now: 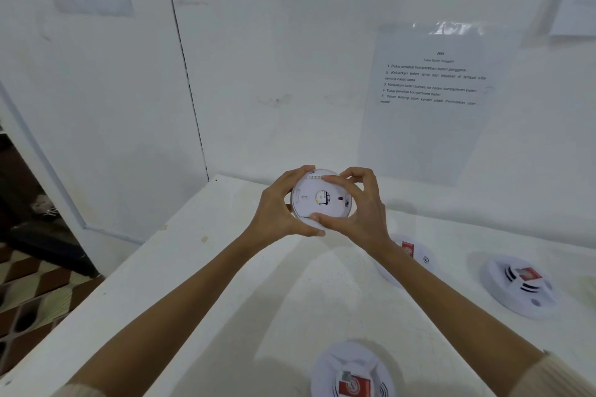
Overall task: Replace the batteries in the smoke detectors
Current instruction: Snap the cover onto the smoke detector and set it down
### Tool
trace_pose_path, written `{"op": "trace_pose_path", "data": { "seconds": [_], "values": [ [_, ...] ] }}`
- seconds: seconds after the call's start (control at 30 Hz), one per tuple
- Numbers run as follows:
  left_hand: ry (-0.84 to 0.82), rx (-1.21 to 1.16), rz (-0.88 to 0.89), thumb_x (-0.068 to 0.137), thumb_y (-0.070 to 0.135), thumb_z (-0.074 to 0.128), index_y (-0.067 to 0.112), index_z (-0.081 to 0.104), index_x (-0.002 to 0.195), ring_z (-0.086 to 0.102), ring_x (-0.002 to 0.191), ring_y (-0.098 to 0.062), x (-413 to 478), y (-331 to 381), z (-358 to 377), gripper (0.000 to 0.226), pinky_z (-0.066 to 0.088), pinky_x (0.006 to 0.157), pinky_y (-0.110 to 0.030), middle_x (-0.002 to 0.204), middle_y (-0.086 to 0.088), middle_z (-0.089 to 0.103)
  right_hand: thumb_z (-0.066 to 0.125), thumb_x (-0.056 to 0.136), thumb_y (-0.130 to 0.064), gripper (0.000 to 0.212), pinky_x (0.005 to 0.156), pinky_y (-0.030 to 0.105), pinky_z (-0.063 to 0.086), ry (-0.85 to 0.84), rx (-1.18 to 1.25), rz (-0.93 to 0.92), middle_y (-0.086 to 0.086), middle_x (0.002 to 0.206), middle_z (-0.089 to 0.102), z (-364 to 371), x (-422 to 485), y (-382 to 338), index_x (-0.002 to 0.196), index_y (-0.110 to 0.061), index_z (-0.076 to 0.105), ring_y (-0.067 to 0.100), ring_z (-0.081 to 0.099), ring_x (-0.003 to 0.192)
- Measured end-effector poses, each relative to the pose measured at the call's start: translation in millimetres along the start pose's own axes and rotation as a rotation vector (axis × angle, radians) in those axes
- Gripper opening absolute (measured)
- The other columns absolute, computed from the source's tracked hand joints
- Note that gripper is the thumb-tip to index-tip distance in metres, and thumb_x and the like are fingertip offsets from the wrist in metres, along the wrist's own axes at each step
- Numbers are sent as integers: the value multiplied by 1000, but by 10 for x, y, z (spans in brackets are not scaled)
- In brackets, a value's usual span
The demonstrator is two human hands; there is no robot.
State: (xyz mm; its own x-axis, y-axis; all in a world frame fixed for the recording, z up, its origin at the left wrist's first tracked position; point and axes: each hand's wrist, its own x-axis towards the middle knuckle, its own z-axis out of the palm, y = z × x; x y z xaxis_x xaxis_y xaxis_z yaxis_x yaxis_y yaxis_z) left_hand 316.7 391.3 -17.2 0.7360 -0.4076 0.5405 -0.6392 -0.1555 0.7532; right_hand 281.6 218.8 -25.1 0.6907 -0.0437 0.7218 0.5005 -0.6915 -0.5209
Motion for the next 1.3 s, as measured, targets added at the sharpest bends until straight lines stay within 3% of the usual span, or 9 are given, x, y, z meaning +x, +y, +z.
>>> {"op": "trace_pose_path", "data": {
  "seconds": [0.2,0.3,0.37,0.53,0.63,0.73,0.9,1.1,1.3],
  "values": [
    [8,-36,-24,40,35,88,34,44,126,50,114,0,5,50,-5,97,52,73,-14,125,13,54,64,61,-64,65,76,9,41,-113,40,20,-13,114,33,-89,38,32,121,-41,49,-2,39,106],
    [7,-65,-61,42,18,93,32,46,127,50,113,1,42,58,-53,98,51,72,-13,125,12,54,59,70,-63,74,83,24,49,-203,-6,-38,-11,125,29,-208,11,105,135,-37,35,4,38,115],
    [2,-109,-117,45,9,93,33,46,127,52,111,1,68,36,-110,97,49,73,-12,126,10,54,58,72,-65,79,82,20,44,-245,-112,-123,-11,137,26,-298,-29,162,140,-34,32,5,35,120],
    [-100,-170,-286,68,8,81,23,50,130,61,95,2,123,87,-156,71,50,74,-12,117,9,60,60,77,-53,51,86,22,44,-155,-199,-259,-6,129,51,-338,-34,253,118,-23,58,11,44,117],
    [-136,-310,-455,84,35,62,16,60,114,65,92,-17,160,164,-157,36,56,79,-27,109,-10,64,58,83,-45,43,82,25,49,-187,18,-90,-9,109,61,-306,-24,190,111,-14,62,6,54,102],
    [-223,-303,-539,79,57,47,14,64,105,67,86,-21,176,152,-162,53,57,79,-35,97,-12,68,56,91,-27,22,76,24,55,-140,253,204,-5,94,64,-299,12,64,104,-11,63,11,61,90],
    [-309,-180,-567,92,44,46,9,65,106,65,86,-19,113,45,-122,42,57,82,-35,99,-9,69,48,95,-28,31,61,30,58,-254,571,679,12,86,67,-404,112,-7,97,-1,64,21,67,72],
    [-313,-427,-681,93,34,50,8,65,107,67,89,-21,57,-15,-36,33,57,79,-29,104,-8,69,54,93,-24,24,57,30,56,-256,584,759,15,96,65,-394,6,10,117,-18,58,23,66,67],
    [-251,-281,-630,90,35,56,11,61,115,68,84,-23,170,43,-79,35,57,66,-29,106,-12,68,64,85,-31,39,74,33,56,-613,489,722,8,102,69,-544,51,9,121,-35,50,23,67,90]
  ]
}}
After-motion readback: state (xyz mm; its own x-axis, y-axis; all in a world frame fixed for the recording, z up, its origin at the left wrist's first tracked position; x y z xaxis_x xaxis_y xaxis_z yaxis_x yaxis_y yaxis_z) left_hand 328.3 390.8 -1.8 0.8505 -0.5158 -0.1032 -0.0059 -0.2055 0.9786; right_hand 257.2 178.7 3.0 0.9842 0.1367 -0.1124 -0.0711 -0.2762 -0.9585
